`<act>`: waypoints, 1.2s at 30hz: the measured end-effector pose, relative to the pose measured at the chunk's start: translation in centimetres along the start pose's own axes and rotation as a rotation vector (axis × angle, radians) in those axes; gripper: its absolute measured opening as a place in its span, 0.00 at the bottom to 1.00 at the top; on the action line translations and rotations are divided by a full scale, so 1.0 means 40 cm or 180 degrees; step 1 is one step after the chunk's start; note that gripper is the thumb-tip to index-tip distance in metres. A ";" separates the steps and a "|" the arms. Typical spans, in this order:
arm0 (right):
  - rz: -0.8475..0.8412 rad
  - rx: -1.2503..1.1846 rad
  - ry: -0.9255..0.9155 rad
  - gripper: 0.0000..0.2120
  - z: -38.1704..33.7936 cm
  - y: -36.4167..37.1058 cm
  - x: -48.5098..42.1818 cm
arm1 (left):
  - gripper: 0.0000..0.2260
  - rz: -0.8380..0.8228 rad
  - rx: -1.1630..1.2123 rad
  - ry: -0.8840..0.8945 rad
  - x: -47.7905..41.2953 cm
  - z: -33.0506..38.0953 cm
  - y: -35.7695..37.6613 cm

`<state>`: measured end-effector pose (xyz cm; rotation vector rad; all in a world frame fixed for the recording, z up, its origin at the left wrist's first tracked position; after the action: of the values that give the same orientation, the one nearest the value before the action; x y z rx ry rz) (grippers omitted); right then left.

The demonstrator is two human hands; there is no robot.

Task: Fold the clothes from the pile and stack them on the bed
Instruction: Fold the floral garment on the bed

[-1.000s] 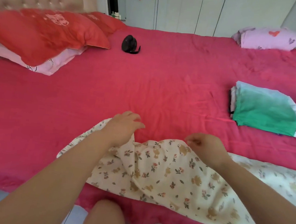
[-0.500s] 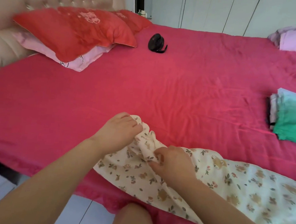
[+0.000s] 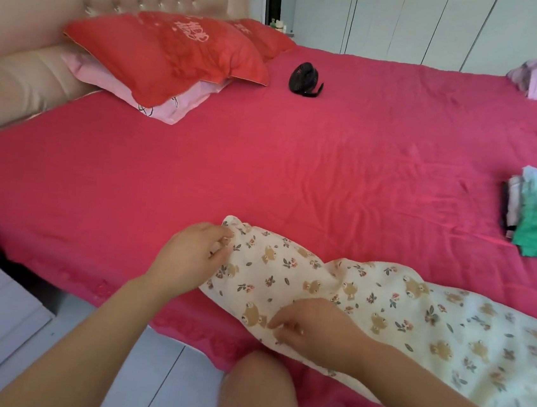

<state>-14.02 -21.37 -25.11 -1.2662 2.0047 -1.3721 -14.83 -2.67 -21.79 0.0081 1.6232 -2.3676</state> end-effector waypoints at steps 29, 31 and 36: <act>0.0331 -0.0534 0.2249 0.19 0.453 -0.191 0.089 | 0.25 -0.1220 0.0028 -0.1177 -0.186 -0.012 0.157; 0.0599 -0.1034 0.2166 0.12 0.457 -0.193 0.087 | 0.18 -0.1090 -0.0102 -0.1159 -0.193 -0.033 0.149; 0.2353 -0.1953 0.2271 0.06 0.511 -0.283 0.110 | 0.05 0.0275 0.0530 -0.1423 -0.207 -0.083 0.036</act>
<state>3.82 -37.00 -23.39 -0.0567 3.0830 -0.9036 -7.00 1.71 -23.06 -0.3815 1.1914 -2.2260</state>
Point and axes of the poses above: each hand's wrist, its own x-axis away from the middle knuckle, its own y-axis out of the palm, z = x × y, the point moved 7 cm from there along -x, towards the middle knuckle, and after that the axes turned 1 degree about -y, right-handed, at the moved point
